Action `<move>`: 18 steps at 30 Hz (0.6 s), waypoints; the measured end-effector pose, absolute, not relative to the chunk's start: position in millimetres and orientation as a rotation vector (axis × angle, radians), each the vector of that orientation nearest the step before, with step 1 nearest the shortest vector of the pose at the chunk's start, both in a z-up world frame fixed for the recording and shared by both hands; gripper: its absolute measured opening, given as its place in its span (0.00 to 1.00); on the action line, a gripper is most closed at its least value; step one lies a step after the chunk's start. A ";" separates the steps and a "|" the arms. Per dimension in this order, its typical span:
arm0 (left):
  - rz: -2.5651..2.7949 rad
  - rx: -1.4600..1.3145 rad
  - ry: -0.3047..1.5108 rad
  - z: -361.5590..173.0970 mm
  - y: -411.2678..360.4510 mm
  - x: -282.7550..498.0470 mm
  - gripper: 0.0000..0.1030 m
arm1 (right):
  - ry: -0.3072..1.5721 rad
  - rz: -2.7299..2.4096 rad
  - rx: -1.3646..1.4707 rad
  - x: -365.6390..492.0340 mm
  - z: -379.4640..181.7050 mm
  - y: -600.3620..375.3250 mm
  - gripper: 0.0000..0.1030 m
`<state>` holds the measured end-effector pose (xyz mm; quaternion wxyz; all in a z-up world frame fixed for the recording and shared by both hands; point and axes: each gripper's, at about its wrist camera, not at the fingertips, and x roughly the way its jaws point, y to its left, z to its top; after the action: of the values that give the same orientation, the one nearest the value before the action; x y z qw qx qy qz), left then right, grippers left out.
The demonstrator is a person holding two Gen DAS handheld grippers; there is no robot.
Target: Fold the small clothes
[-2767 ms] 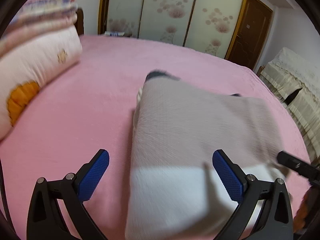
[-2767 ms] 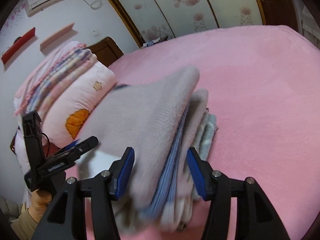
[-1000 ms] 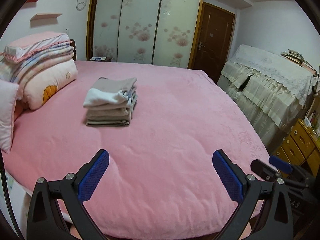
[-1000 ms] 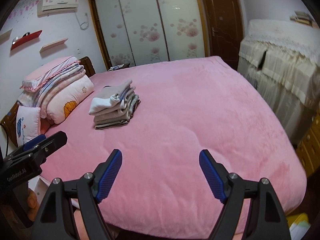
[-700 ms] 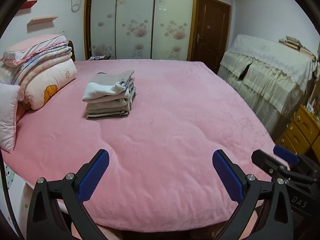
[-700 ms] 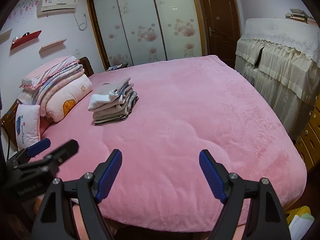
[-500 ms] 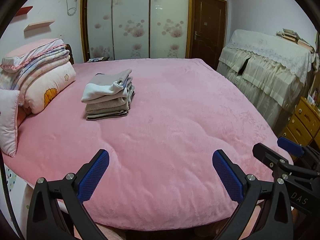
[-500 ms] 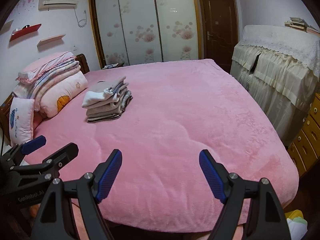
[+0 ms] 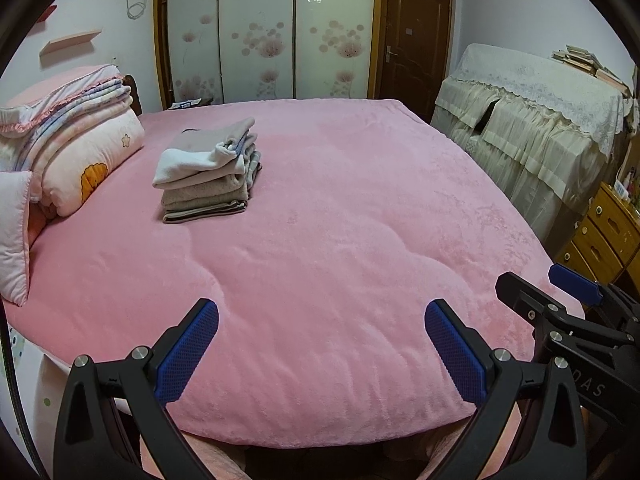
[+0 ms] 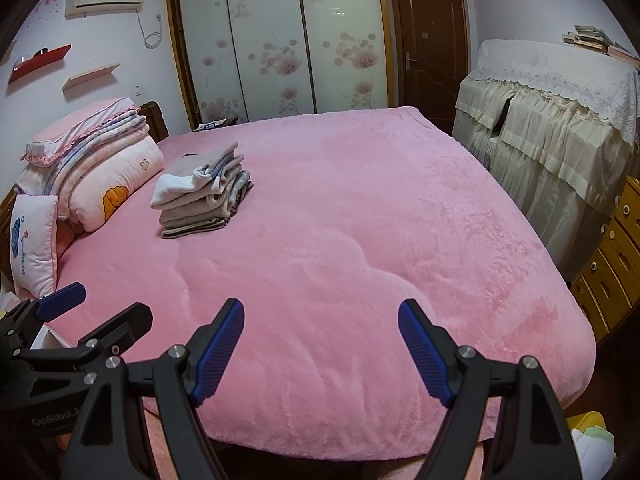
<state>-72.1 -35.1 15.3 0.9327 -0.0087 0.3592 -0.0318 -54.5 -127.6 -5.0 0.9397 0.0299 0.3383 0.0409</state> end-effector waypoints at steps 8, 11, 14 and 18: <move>-0.042 -0.032 0.744 13.1 -36.9 -68.3 1.00 | 0.687 0.074 0.042 -54.3 -6.2 -125.7 0.78; -0.036 -0.039 0.750 12.3 -34.5 -68.3 1.00 | 0.694 0.073 0.035 -53.5 -7.7 -124.6 0.78; -0.034 -0.046 0.757 11.6 -33.3 -68.9 1.00 | 0.697 0.077 0.031 -53.0 -8.1 -123.4 0.78; -0.030 -0.056 0.763 11.9 -30.9 -67.7 1.00 | 0.699 0.077 0.029 -53.3 -8.3 -122.3 0.78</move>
<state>-67.7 -30.9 11.9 0.9276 -0.0271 0.3724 -0.0145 -53.3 -122.3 -8.3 0.9387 0.0142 0.3423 0.0379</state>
